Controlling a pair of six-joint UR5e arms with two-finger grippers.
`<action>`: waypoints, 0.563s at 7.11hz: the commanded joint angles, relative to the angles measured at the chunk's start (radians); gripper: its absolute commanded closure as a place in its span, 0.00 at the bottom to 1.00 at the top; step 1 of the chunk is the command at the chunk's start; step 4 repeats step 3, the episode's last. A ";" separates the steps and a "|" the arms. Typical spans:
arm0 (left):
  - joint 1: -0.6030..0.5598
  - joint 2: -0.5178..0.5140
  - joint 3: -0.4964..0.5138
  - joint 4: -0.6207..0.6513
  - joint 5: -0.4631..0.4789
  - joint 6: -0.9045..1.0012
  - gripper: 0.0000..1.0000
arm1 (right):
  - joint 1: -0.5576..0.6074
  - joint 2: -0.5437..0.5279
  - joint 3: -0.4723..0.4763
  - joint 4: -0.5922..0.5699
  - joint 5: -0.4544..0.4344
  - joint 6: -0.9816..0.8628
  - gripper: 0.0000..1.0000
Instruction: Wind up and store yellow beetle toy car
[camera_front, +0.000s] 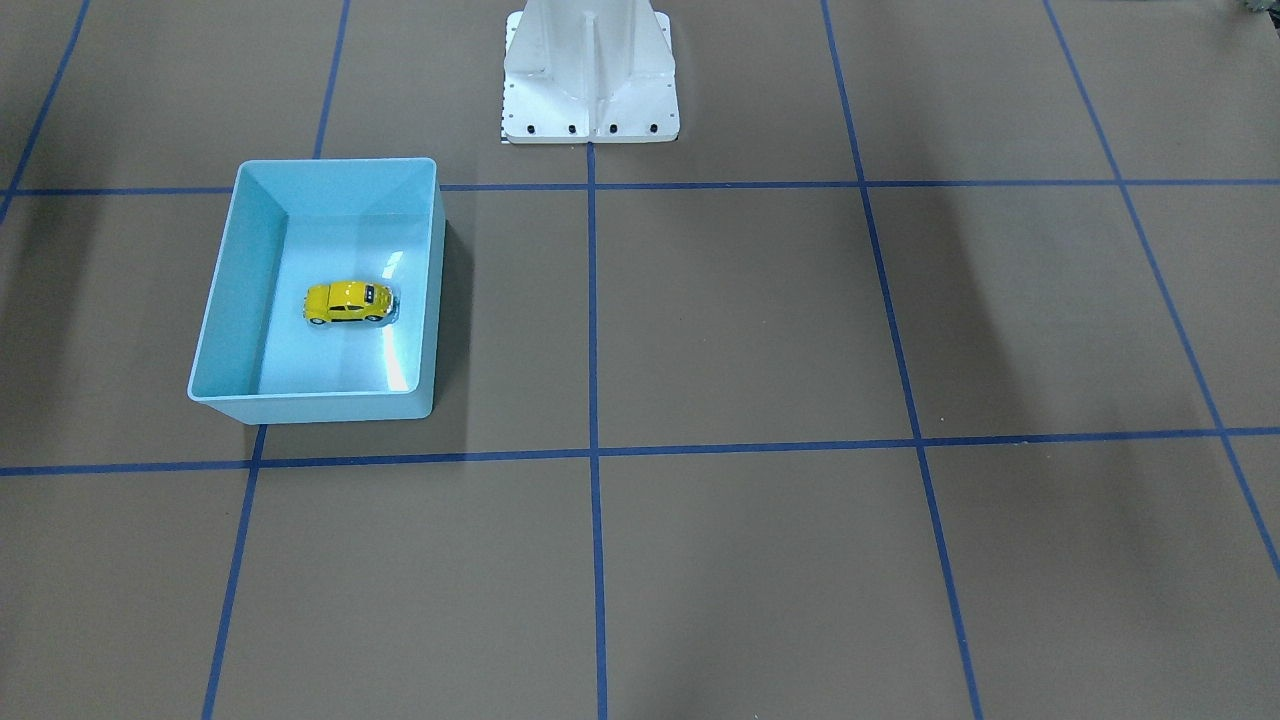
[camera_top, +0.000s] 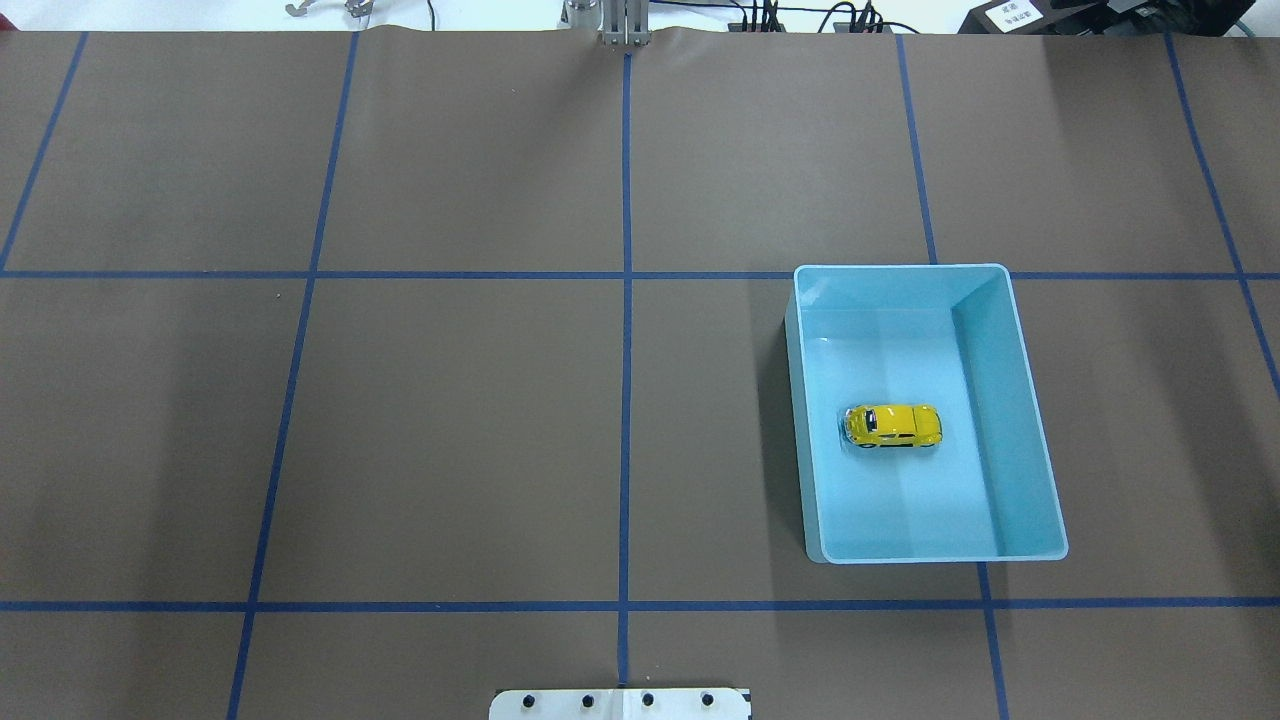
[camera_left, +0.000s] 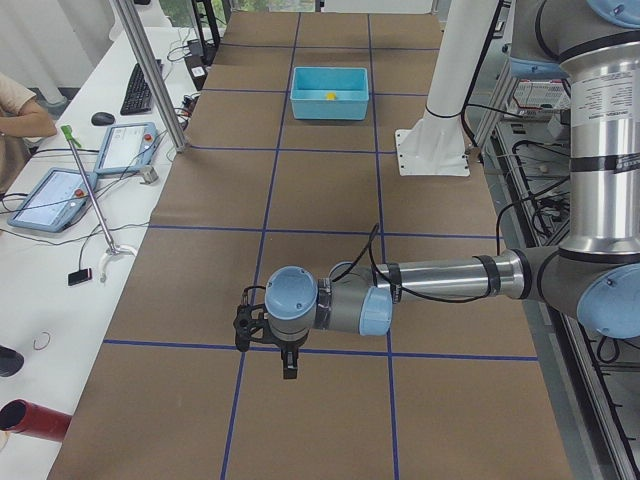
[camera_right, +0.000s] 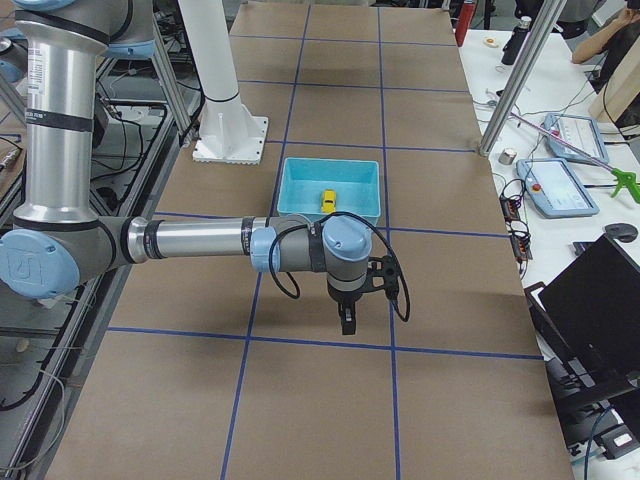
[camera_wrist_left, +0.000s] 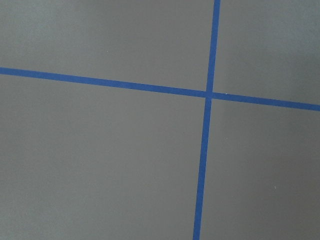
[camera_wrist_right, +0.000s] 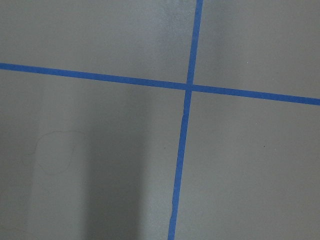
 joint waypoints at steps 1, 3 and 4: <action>-0.002 0.002 0.002 0.000 0.000 0.001 0.00 | 0.000 -0.002 0.000 0.000 0.000 0.000 0.00; -0.005 0.019 0.004 0.000 0.000 0.006 0.00 | 0.000 -0.002 -0.001 0.000 0.000 0.002 0.00; -0.005 0.019 0.004 0.000 0.000 0.006 0.00 | 0.000 -0.002 -0.001 0.000 0.000 0.002 0.00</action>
